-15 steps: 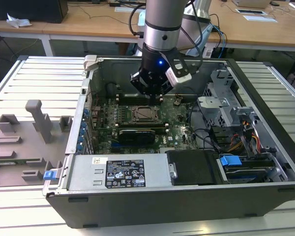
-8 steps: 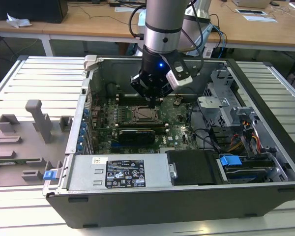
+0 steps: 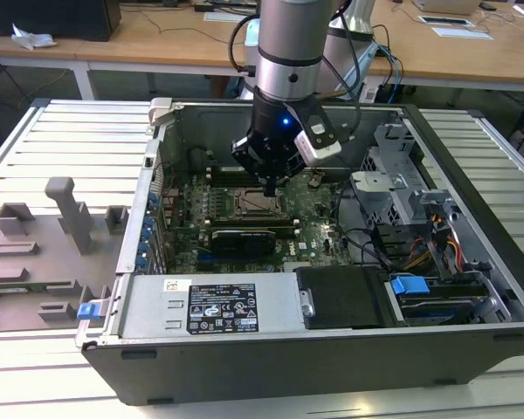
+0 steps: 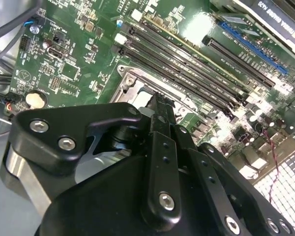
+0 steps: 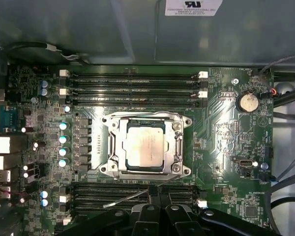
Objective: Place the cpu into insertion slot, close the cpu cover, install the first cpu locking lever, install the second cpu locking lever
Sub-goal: 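Install the second cpu locking lever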
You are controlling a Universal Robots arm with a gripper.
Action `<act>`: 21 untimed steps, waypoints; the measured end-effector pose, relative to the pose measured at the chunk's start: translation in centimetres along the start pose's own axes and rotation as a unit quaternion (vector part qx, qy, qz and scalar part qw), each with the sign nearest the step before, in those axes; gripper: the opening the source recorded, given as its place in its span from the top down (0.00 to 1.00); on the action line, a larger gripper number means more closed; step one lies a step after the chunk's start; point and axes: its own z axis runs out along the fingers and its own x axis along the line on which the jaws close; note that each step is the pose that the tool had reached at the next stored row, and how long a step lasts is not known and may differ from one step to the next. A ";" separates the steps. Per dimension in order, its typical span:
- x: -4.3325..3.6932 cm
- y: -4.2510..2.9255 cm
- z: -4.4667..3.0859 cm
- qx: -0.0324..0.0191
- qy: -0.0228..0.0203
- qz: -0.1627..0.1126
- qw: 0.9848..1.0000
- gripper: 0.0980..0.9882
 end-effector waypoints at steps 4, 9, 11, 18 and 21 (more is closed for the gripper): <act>0.24 -0.81 0.32 -0.008 0.000 0.000 1.000 0.99; 0.58 -2.60 0.39 -0.067 -0.001 -0.001 0.998 0.99; 0.65 -3.11 0.45 -0.079 -0.001 -0.002 0.997 0.99; 1.11 -3.48 1.37 -0.085 -0.001 -0.002 0.996 0.99; 2.42 -3.57 1.73 -0.087 -0.001 -0.002 0.996 0.99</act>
